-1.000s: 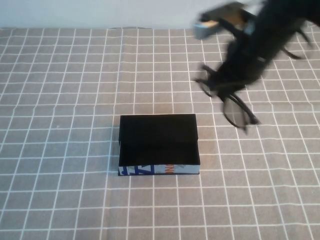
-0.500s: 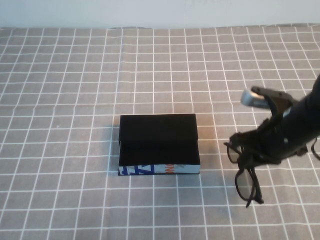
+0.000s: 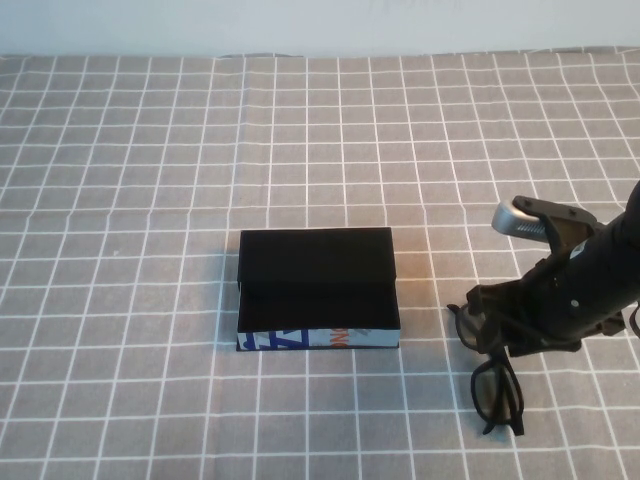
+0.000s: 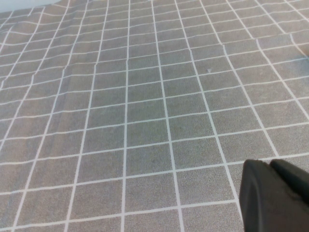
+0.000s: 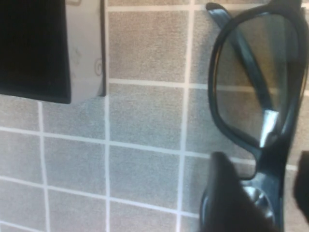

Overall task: Take glasses out of glasses case
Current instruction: Place the glasses on the table

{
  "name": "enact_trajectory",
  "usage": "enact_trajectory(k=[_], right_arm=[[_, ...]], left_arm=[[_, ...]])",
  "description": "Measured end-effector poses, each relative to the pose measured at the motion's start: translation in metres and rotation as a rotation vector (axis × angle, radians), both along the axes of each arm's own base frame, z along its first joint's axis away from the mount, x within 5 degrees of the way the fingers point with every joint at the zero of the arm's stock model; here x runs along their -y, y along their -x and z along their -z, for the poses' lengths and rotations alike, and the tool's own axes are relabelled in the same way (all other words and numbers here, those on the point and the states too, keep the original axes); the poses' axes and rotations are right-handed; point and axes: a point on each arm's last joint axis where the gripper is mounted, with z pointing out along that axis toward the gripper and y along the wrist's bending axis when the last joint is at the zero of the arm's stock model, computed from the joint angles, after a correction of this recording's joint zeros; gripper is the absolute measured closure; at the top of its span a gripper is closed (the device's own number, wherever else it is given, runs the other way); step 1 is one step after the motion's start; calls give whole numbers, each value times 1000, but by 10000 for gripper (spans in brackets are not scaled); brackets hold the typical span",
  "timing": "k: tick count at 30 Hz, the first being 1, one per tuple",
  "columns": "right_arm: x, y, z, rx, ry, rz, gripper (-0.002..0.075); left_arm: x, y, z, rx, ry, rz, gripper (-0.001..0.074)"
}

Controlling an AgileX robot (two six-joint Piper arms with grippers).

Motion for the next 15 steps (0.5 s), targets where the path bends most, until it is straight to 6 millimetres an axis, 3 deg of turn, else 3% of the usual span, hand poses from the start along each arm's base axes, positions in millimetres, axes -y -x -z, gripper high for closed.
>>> enact_trajectory(k=[3, 7, 10, 15], right_arm=[[1, 0, 0, 0, 14, 2, 404], [3, 4, -7, 9, 26, -13, 400], [6, 12, -21, 27, 36, -41, 470], [17, 39, -56, 111, 42, -77, 692]], left_arm=[[0, 0, 0, 0, 0, 0, 740], [0, 0, 0, 0, 0, 0, 740], [0, 0, 0, 0, 0, 0, 739], [0, 0, 0, 0, 0, 0, 740]])
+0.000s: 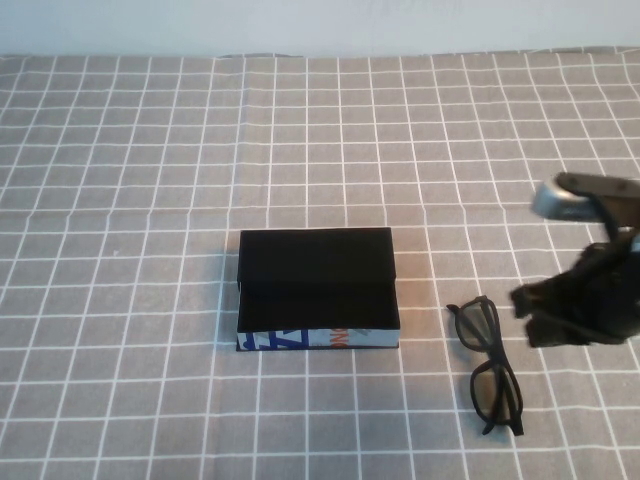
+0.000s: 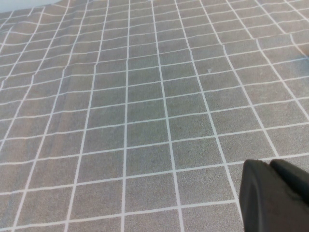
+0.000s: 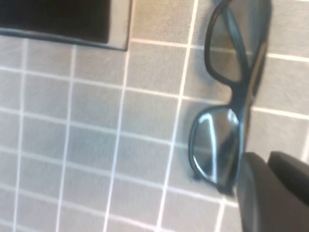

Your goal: Take glasses out of glasses case

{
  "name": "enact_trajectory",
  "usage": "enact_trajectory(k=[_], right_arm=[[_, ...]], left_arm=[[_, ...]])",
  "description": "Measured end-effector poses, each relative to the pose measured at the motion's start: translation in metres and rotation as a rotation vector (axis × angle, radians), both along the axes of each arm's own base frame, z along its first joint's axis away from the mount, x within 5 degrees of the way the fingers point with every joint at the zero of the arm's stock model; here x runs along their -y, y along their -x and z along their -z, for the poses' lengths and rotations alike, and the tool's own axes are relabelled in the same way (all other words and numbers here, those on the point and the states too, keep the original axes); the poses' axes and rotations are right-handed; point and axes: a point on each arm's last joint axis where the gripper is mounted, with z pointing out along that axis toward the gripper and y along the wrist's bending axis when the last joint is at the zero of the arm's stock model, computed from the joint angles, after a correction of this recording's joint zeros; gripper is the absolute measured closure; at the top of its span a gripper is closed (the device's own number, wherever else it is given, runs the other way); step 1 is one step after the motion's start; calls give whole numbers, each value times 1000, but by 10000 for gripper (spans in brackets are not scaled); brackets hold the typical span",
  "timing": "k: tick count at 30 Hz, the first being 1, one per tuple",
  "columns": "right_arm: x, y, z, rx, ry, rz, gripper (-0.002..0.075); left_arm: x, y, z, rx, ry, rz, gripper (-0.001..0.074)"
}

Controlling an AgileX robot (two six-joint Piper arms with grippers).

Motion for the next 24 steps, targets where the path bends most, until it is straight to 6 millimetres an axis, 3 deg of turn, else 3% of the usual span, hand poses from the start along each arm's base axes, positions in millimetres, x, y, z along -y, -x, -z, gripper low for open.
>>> enact_trajectory(k=[5, 13, 17, 24], right_arm=[[18, 46, -29, 134, 13, -24, 735], [46, 121, -42, 305, 12, -41, 742], [55, 137, -29, 436, 31, -41, 742], [70, 150, 21, 656, 96, -6, 743]], left_arm=[[0, 0, 0, 0, 0, 0, 739], [0, 0, 0, 0, 0, 0, 739], [0, 0, 0, 0, 0, 0, 739], [0, 0, 0, 0, 0, 0, 739]])
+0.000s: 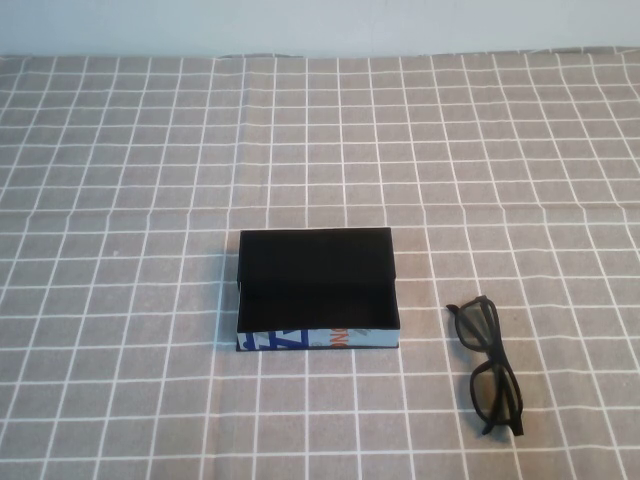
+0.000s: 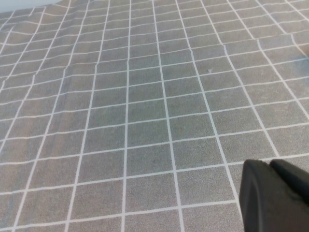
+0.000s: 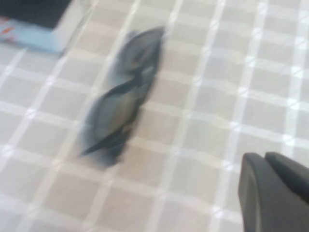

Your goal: Take glasses out of glasses case

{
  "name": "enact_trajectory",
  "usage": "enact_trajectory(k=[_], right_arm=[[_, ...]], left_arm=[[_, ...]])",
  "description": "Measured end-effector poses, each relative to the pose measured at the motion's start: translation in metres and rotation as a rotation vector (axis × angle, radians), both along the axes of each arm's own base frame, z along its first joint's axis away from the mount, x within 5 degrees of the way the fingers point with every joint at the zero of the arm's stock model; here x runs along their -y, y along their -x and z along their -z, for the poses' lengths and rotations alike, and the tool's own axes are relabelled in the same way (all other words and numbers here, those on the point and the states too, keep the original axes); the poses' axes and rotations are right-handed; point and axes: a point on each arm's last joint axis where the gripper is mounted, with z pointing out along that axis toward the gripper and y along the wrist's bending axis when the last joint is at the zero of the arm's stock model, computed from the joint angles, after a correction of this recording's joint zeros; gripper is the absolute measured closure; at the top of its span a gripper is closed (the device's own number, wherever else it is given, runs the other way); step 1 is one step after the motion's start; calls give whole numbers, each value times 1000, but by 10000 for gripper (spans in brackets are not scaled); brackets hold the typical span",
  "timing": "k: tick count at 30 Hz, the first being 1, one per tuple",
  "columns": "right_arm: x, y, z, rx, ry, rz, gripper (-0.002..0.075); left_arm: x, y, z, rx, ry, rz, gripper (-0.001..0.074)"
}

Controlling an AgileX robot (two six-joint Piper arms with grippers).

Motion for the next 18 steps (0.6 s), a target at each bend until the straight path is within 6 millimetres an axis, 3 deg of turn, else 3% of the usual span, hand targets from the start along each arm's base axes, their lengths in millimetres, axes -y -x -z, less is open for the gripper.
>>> enact_trajectory(k=[8, 13, 18], right_arm=[[25, 23, 44, 341, -39, 198, 743], [30, 35, 42, 465, -63, 262, 743], [30, 44, 48, 444, -79, 267, 743]], left_arm=[[0, 0, 0, 0, 0, 0, 739], [0, 0, 0, 0, 0, 0, 739], [0, 0, 0, 0, 0, 0, 739]])
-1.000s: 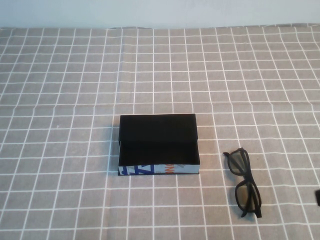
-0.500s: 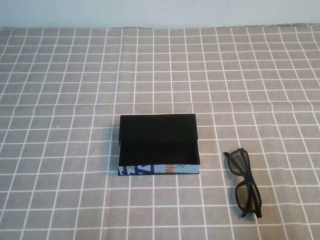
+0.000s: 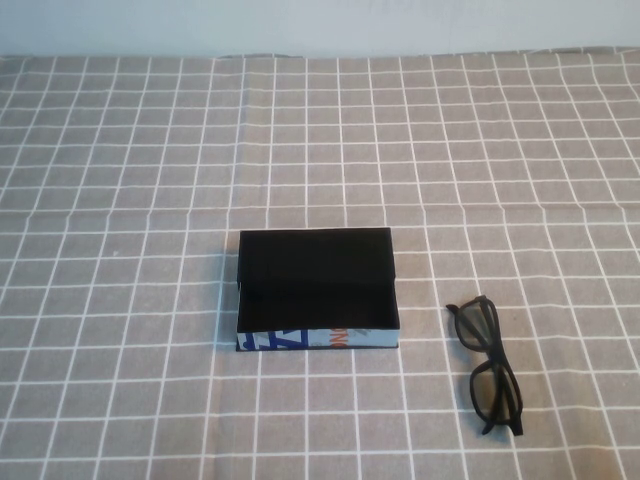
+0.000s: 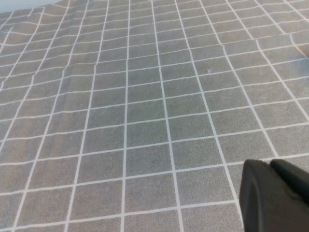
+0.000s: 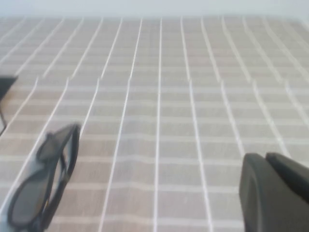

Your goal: Take glasses out of glasses case

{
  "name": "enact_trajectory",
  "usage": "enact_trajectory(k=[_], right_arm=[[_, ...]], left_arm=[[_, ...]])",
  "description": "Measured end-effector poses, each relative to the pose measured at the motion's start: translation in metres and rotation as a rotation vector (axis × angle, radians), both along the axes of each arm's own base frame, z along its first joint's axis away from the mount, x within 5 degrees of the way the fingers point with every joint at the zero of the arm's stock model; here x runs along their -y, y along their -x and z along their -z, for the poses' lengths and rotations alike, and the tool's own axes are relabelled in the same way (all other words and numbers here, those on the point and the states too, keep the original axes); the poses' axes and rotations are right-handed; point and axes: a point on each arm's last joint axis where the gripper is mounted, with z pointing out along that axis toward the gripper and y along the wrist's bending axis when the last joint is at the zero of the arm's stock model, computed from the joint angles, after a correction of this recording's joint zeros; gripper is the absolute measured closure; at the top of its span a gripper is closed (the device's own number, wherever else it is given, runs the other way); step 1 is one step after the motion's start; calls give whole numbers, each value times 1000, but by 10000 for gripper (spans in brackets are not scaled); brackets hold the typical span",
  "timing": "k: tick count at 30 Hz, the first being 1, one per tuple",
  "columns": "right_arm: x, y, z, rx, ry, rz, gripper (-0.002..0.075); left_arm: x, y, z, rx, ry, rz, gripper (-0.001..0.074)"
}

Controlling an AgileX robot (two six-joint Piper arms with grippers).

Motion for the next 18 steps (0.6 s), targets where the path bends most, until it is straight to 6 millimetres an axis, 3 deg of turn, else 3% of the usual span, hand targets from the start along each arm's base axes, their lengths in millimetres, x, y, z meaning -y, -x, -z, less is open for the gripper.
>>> enact_trajectory(k=[18], right_arm=[[-3, 2, 5, -64, -70, -14, 743]], left_arm=[[0, 0, 0, 0, 0, 0, 739]])
